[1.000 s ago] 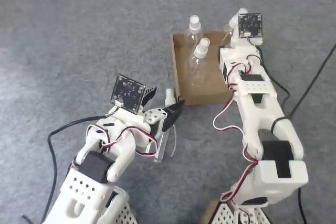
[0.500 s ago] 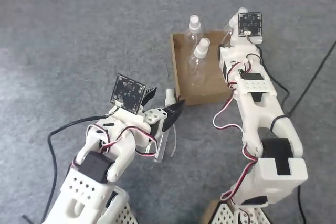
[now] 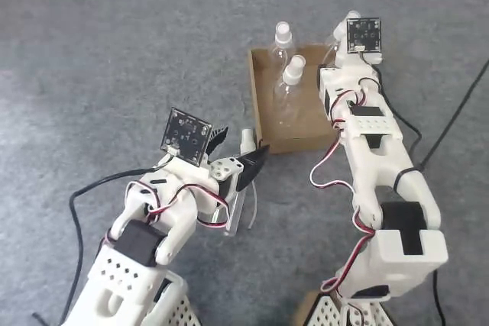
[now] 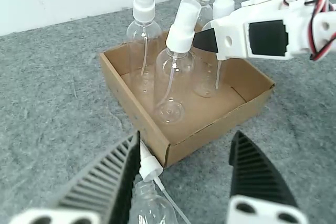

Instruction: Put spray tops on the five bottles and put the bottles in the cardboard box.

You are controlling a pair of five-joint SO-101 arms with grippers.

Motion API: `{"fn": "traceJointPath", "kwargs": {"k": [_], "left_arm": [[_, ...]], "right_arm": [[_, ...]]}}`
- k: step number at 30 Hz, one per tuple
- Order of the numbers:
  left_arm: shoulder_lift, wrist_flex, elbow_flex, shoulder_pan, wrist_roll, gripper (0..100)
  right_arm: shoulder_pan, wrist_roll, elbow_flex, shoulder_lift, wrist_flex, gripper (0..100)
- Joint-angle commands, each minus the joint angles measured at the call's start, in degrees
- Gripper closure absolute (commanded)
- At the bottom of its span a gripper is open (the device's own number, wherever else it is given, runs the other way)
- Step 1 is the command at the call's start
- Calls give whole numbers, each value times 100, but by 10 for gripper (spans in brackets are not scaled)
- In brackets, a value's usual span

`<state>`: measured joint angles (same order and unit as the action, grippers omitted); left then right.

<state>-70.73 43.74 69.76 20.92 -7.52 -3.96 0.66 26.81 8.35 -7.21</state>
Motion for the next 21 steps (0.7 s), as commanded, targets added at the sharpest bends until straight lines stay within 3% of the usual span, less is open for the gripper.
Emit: {"fn": "traceJointPath", "kwargs": {"k": [1,7,21], "left_arm": [[0,-141,-57,-9,44,742],[0,-141,-57,-9,44,742],[0,-141,-57,-9,44,742]], "right_arm": [[31,-62,-255,-22,13,963],[22,-53,-273,-31,-207,838],[-40,211,-431,-40,-277,831]]}}
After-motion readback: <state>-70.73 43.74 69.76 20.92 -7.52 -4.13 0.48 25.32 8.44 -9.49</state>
